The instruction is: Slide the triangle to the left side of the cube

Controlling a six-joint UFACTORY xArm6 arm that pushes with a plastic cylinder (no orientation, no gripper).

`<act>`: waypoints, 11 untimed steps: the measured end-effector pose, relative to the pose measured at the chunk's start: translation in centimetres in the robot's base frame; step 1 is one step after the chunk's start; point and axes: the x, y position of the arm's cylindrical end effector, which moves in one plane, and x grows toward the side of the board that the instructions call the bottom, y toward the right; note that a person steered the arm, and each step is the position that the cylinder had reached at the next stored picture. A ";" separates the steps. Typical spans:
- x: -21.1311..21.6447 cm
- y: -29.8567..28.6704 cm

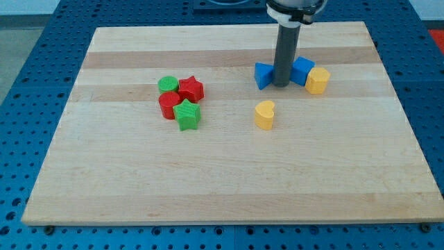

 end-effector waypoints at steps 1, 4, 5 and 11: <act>2.4 -0.5; 1.9 -7.1; -0.7 -6.7; -5.7 -4.6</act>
